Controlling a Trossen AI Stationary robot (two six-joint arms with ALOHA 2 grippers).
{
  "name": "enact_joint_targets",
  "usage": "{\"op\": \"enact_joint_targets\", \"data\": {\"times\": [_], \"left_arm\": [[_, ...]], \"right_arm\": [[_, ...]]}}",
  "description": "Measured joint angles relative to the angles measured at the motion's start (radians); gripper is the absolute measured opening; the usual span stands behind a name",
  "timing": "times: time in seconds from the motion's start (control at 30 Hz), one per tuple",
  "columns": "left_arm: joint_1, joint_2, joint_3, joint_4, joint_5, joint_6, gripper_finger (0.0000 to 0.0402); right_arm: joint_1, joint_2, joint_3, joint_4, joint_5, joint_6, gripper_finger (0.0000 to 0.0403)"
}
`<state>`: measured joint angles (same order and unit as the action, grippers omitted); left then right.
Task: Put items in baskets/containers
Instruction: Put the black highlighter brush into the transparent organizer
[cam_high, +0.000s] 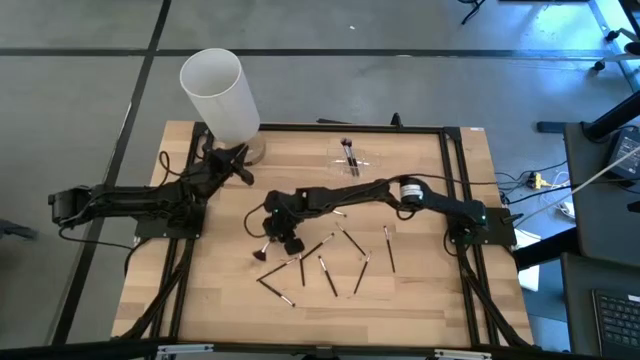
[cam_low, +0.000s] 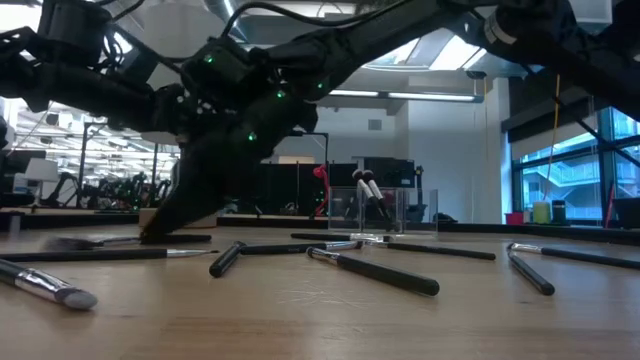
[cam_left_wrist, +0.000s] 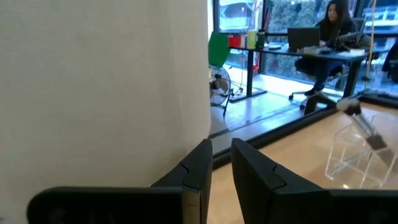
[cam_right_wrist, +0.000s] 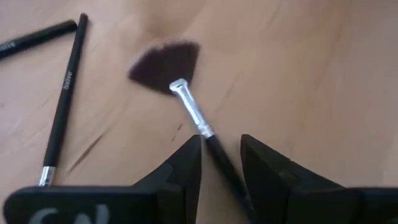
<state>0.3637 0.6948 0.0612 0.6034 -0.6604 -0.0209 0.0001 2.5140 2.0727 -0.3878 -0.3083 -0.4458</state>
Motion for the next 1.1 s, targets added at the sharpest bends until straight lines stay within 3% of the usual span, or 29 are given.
{"op": "enact_joint_targets", "data": {"times": [0.23,0.5,0.7,1.1], "left_arm": [[0.0,0.0,0.0,0.022,0.006,0.022,0.0056],[0.0,0.0,0.0,0.022,0.006,0.033,0.0056],[0.0,0.0,0.0,0.022,0.006,0.034,0.0056],[-0.001,0.0,0.0,-0.065,0.0,0.034,0.0056]], "right_arm": [[0.007,-0.005,0.004,-0.066,0.122,0.005,0.0088],[0.007,-0.014,0.006,-0.188,0.13,0.05,0.002],[0.007,-0.017,0.005,-0.243,0.184,0.177,0.0029],[-0.004,-0.061,-0.003,-0.265,0.154,0.331,0.0021]]}}
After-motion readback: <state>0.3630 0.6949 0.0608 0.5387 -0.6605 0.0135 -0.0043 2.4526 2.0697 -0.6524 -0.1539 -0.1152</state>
